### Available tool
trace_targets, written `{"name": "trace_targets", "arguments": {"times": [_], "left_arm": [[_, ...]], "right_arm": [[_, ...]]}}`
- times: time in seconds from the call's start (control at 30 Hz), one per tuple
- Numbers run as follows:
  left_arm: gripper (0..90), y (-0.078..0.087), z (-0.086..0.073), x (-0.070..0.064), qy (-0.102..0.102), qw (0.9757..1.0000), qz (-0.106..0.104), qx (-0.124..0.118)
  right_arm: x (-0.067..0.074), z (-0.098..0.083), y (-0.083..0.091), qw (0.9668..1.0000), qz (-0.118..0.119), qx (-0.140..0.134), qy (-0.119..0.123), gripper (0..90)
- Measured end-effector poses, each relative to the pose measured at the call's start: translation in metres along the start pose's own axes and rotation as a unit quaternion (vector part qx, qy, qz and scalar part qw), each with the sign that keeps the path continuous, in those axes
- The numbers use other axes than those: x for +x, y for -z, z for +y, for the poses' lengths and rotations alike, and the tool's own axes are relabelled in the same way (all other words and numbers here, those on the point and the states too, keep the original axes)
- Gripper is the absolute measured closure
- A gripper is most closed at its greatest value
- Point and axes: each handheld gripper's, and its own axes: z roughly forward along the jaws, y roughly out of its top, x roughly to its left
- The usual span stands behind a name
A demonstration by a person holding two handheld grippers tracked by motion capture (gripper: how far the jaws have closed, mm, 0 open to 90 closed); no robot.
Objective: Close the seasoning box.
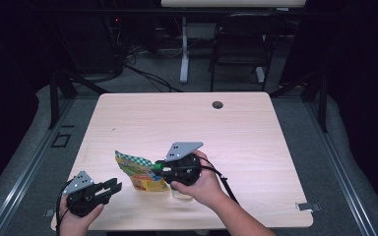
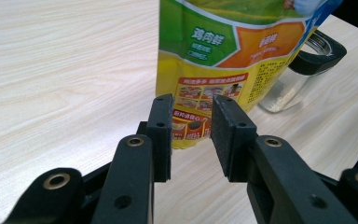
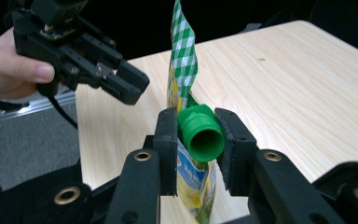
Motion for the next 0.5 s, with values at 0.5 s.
{"name": "trace_targets", "arguments": {"times": [0.5], "left_arm": [[68.9, 0.001, -0.001, 0.004, 0.007, 0.9999, 0.006, -0.005]], "right_arm": [[0.007, 0.02, 0.014, 0.9997, -0.007, 0.019, 0.012, 59.0]]}}
